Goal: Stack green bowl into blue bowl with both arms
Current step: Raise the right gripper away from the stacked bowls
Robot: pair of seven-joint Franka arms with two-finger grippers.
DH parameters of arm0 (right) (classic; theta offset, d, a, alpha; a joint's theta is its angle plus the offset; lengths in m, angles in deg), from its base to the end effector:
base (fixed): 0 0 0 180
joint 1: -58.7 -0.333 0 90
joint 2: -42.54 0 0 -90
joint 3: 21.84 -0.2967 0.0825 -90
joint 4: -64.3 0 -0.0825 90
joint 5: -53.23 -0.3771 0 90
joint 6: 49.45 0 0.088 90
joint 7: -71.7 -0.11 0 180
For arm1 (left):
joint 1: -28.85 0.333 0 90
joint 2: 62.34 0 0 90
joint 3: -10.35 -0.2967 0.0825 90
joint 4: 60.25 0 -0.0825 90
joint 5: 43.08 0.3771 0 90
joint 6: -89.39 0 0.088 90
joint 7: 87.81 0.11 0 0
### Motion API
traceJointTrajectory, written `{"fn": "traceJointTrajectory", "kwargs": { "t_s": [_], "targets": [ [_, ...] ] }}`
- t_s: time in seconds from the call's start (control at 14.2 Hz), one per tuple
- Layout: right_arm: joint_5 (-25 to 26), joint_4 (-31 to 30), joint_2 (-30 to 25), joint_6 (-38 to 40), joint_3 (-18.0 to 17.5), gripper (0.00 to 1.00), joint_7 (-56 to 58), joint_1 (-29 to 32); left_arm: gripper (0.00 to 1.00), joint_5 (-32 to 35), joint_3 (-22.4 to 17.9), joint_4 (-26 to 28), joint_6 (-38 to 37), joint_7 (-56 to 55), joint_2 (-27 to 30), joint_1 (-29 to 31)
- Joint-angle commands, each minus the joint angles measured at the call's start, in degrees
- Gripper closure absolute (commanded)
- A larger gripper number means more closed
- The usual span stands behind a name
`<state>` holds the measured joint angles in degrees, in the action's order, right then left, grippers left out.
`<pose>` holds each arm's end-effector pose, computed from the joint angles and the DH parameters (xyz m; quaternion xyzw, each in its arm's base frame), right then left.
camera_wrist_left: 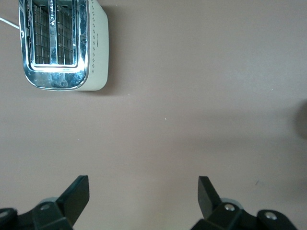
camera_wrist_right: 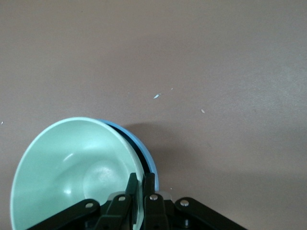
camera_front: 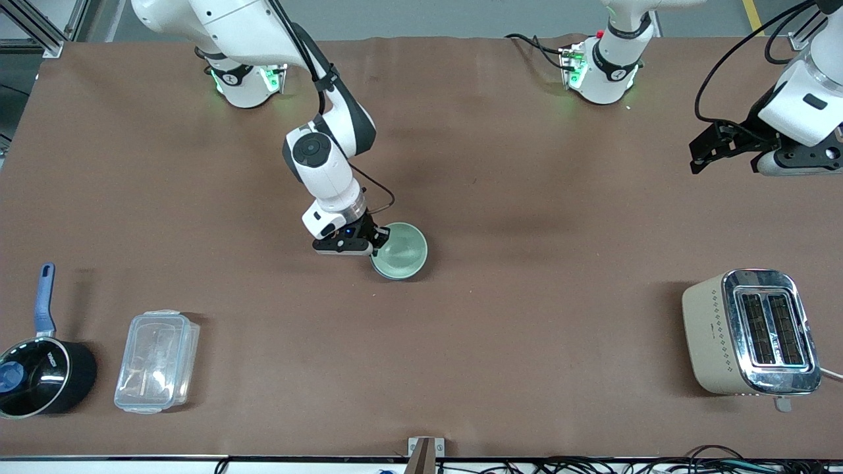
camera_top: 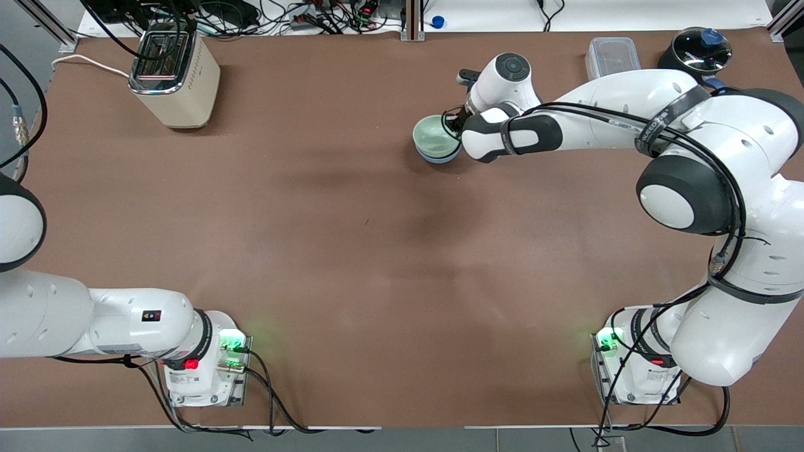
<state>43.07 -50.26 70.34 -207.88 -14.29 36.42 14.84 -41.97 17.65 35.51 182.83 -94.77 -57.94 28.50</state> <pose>0.5037 0.3649 0.2299 -0.9880 0.0562 -0.1075 0.0957 0.5258 -0.0710 0.6016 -0.9997 0.0063 -0.0195 0.0122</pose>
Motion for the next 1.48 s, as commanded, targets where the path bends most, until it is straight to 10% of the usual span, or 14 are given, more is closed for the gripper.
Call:
{"fn": "traceJointTrajectory", "kwargs": {
  "t_s": [0.0, 0.35, 0.78, 1.41],
  "targets": [
    [1.3, 0.3, -0.3, -0.2, 1.3, 0.19, -1.5, -0.6, 0.0, 0.5, 0.3, -1.8, 0.4, 0.9, -1.5, 0.5],
    [1.5, -0.2, -10.8, 12.4, 4.8, 0.05, -1.3, -0.4, 0.0, 0.3, 0.2, -2.0, 0.4, 0.8, -2.1, 0.4],
    [14.5, 0.7, -26.8, 38.4, 13.2, 0.03, -1.3, 0.3, 0.0, 0.5, 0.3, -2.0, -0.1, 0.9, -1.5, 0.4],
    [19.0, 12.0, -32.5, 58.0, 15.0, 0.03, 17.0, 14.1, 0.0, 0.6, 0.3, -3.2, -0.1, 0.8, -2.3, 0.1]
  ]
}}
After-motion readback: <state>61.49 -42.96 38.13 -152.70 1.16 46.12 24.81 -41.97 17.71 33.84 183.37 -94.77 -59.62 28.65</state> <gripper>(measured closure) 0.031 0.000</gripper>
